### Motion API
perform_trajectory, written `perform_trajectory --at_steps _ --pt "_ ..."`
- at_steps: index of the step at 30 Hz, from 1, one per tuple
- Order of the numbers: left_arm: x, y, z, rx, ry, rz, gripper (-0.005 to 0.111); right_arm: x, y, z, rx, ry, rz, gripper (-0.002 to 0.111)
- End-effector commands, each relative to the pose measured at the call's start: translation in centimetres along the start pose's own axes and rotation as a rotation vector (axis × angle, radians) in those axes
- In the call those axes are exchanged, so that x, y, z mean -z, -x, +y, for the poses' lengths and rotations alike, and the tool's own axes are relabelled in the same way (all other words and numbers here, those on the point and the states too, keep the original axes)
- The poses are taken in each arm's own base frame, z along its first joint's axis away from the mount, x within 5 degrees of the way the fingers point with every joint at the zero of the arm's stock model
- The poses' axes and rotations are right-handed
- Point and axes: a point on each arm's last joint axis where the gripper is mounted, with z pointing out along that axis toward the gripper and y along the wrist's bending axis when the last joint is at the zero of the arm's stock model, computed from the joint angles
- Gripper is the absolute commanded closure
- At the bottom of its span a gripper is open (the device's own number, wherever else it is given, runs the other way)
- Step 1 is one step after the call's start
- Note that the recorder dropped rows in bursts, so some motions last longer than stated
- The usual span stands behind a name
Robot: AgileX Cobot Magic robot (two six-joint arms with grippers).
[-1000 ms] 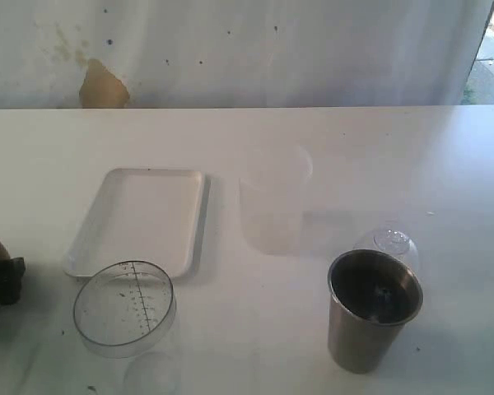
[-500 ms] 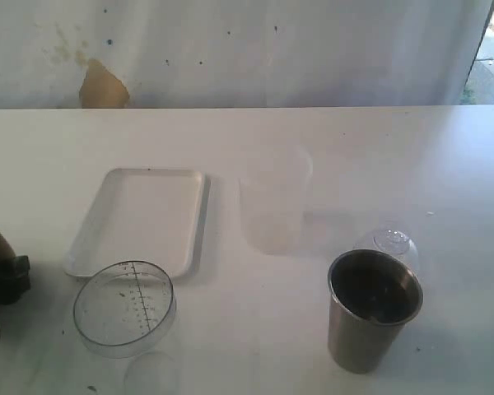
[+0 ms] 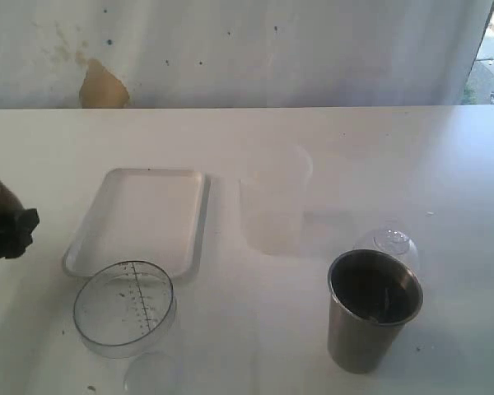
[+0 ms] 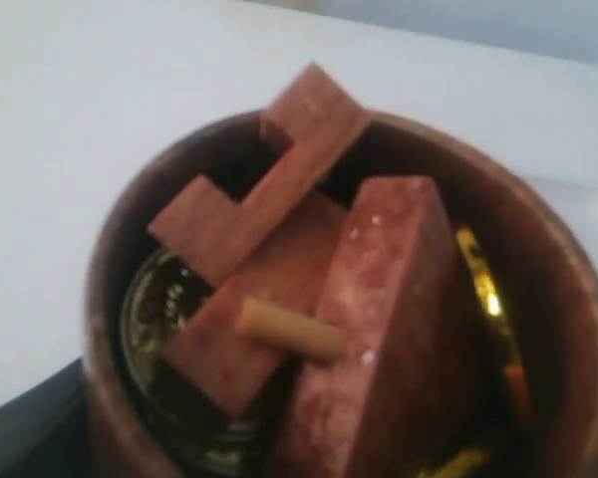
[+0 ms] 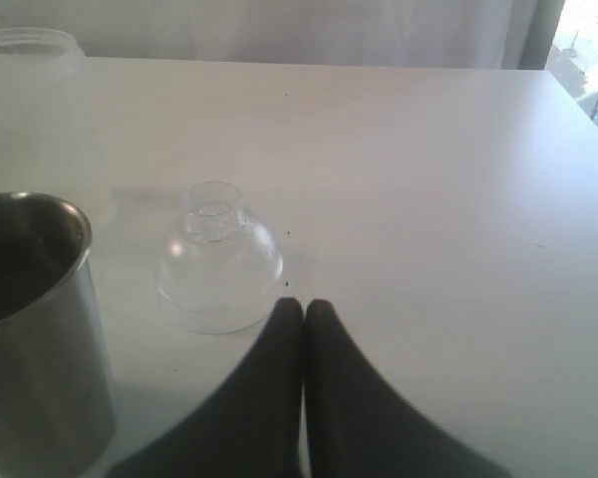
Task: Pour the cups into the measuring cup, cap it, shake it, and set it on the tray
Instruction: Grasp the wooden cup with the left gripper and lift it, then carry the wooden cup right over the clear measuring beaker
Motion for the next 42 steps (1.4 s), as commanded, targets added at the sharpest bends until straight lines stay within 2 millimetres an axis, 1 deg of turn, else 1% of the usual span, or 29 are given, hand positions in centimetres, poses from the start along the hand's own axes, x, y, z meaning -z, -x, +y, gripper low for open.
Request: perform_trajectory --at_steps 1,3,4,5,6,7,8,9,12,14,17,21,24,29,38,42 --pt "0.0 3.8 -1.7 -0.107 -0.129 -0.009 0.107 0.0 -0.2 0.0 0.004 -0.005 0.0 0.108" --pt "0.2 5.4 -2.7 -0.18 -0.211 -0.049 0.107 0.0 -0.2 0.0 0.004 -0.005 0.0 0.108" --pt "0.8 6.8 -3.9 -0.267 -0.322 -0.109 0.107 0.0 -0.2 0.0 0.004 -0.005 0.0 0.108" --pt "1.1 7.3 -4.4 -0.305 -0.37 -0.137 0.107 0.0 -0.2 0.0 0.004 -0.005 0.0 0.108" --pt "1.8 8.1 -5.6 -0.386 -0.483 -0.186 0.107 0.0 -0.2 0.0 0.004 -0.005 0.0 0.108" --pt "2.0 8.2 -5.9 -0.42 -0.524 -0.197 0.107 0.0 -0.2 0.0 0.004 -0.005 0.0 0.108" --pt "2.5 8.3 -6.5 -0.491 -0.592 -0.2 0.107 0.0 -0.2 0.0 0.004 -0.005 0.0 0.108" --pt "2.5 8.2 -6.7 -0.512 -0.608 -0.193 0.107 0.0 -0.2 0.0 0.004 -0.005 0.0 0.108" --pt "2.9 7.1 -7.1 -0.585 -0.697 -0.105 0.107 0.0 -0.2 0.0 0.004 -0.005 0.0 0.108" --pt "3.0 7.0 -7.6 -0.57 -0.733 -0.08 0.107 0.0 -0.2 0.0 0.004 -0.005 0.0 0.108" --pt "3.0 7.5 -8.9 -0.6 -0.726 -0.018 0.107 0.0 -0.2 0.0 0.004 -0.005 0.0 0.108" --pt "3.8 7.7 -11.0 -0.8 -0.898 -0.007 0.107 0.0 -0.2 0.0 0.004 -0.005 0.0 0.108" --pt "4.1 7.8 -11.4 -0.836 -0.949 -0.023 0.107 0.0 -0.2 0.0 0.004 -0.005 0.0 0.108" --pt "4.1 7.7 -11.3 -1.029 -0.957 -0.097 0.107 0.0 -0.2 0.0 0.004 -0.005 0.0 0.108" --pt "4.0 7.7 -11.3 -1.181 -0.957 -0.186 0.107 0.0 -0.2 0.0 0.004 -0.005 0.0 0.108" --pt "4.0 8.0 -11.4 -1.202 -0.935 -0.236 0.107 0.0 -0.2 0.0 0.004 -0.005 0.0 0.108"
